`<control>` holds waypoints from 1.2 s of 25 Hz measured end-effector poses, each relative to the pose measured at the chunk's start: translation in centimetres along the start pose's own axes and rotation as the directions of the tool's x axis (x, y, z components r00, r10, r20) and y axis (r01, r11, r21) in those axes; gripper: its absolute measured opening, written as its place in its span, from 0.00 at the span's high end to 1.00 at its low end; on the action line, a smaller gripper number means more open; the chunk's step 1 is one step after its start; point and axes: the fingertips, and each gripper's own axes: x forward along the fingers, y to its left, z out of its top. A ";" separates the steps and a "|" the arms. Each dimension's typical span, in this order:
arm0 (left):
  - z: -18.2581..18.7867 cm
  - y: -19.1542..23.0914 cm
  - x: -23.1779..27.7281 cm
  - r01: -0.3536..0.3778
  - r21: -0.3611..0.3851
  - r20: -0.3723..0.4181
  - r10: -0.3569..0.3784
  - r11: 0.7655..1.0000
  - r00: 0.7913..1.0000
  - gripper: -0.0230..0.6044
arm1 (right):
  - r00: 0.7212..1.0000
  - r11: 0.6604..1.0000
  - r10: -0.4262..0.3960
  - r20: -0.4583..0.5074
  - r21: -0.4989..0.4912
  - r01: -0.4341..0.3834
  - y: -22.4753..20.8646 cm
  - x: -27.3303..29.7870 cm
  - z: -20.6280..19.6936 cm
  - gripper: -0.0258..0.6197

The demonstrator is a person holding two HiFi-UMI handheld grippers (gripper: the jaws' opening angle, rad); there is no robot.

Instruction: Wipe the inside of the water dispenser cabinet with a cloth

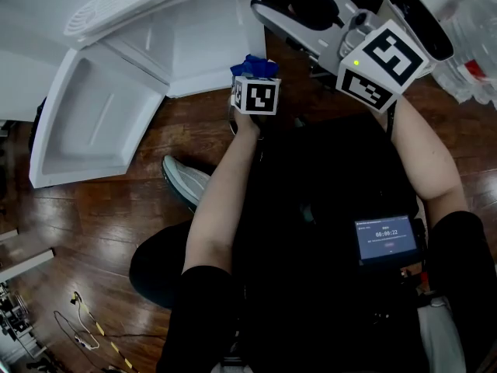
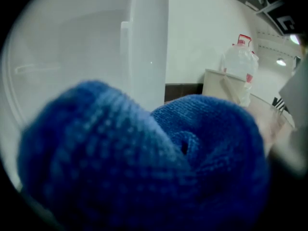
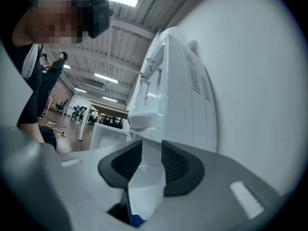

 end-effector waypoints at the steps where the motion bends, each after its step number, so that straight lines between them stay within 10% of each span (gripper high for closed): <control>1: 0.3 0.0 -0.2 -0.004 -0.004 0.008 0.004 1.000 1.000 0.69 | 1.000 1.000 -0.001 -0.002 -0.008 0.001 0.0 0.0 -0.1 0.76; 6: 5.1 -0.4 -4.4 0.001 -0.008 0.123 0.001 1.000 0.992 0.69 | 0.989 0.993 -0.103 0.106 -0.049 0.109 -2.4 -2.3 2.6 0.84; 12: 11.8 -0.7 -10.8 0.002 0.020 0.271 -0.008 1.000 0.963 0.69 | 0.910 0.938 -0.345 0.230 0.042 0.345 -7.6 -6.1 5.3 0.85; 24: 20.9 -1.7 -19.7 -0.039 0.038 0.498 0.015 0.999 0.867 0.69 | 0.930 0.950 -0.311 0.193 0.071 0.303 -7.7 -5.2 3.9 0.85; 30: 21.4 1.6 -22.7 -0.093 -0.023 0.611 0.088 0.995 0.787 0.69 | 0.948 0.961 -0.278 0.158 0.061 0.271 -7.0 -4.7 3.1 0.85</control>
